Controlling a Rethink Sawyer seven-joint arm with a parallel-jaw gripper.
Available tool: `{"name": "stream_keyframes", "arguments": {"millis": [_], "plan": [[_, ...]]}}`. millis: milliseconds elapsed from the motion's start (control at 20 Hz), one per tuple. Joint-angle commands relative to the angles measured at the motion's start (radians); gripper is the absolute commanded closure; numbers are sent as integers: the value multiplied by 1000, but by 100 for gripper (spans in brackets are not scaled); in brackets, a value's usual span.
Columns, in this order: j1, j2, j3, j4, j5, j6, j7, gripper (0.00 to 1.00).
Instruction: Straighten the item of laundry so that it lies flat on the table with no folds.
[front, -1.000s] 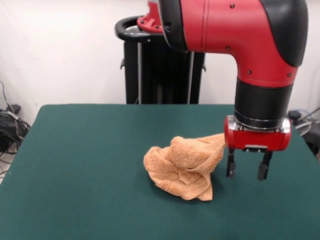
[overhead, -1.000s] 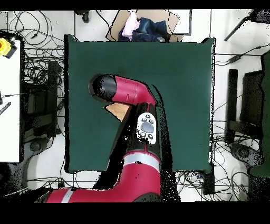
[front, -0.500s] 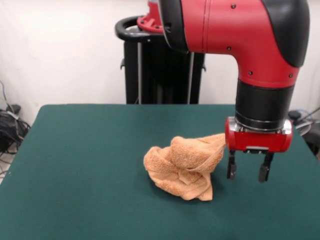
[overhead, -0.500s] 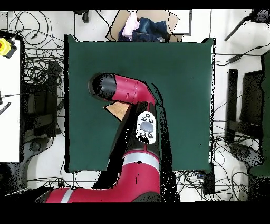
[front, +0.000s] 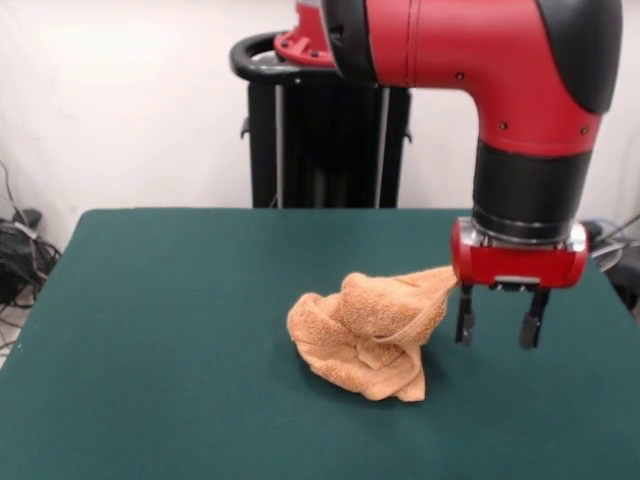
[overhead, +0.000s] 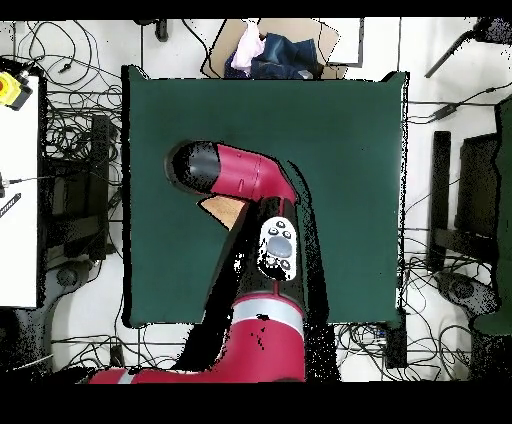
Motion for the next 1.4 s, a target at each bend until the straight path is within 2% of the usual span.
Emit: {"name": "stream_keyframes", "arguments": {"millis": [50,450,750,1150,1400], "plan": [[28,-70,-10,166,28,-6,269,0],[33,-96,-10,230,22,-57,274,0],[25,-77,0,245,19,-108,267,0],[-40,-20,66,252,17,-192,214,0],[-60,-11,85,252,15,-198,193,0]]}}
